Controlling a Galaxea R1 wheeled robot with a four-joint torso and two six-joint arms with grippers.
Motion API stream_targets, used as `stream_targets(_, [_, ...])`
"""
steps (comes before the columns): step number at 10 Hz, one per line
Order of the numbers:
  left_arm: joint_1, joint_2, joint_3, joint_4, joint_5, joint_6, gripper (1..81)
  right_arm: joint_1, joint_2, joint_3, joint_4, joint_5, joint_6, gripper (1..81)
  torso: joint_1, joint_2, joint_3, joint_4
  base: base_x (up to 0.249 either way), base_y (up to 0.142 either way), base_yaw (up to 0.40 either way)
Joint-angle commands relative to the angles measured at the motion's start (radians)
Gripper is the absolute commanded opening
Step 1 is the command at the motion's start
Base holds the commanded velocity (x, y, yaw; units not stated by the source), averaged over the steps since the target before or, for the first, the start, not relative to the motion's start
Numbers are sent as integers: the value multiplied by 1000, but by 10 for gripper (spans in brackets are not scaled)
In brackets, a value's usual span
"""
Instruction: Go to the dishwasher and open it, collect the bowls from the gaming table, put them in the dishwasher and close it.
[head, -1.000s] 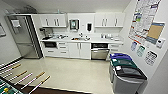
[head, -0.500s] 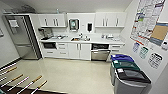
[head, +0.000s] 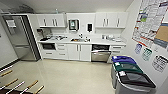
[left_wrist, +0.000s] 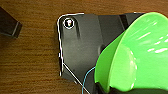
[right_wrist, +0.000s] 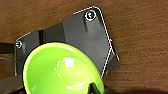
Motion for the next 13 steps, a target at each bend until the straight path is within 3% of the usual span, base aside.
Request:
stream_targets(1, [-40,-19,1,3,43,2,10,28,-27,6,-6,-57,-3,10,0,0,0,0,160,0,0])
stream_targets(9, [-40,-22,1,-1,40,1,10,29,-28,2,-8,-55,-3,10,0,0,0,0,159,0,0])
stream_targets(13, [-39,6,-48,5,40,-1,10,25,-28,-1,-6,-55,-3,10,0,0,0,0,160,0,0])
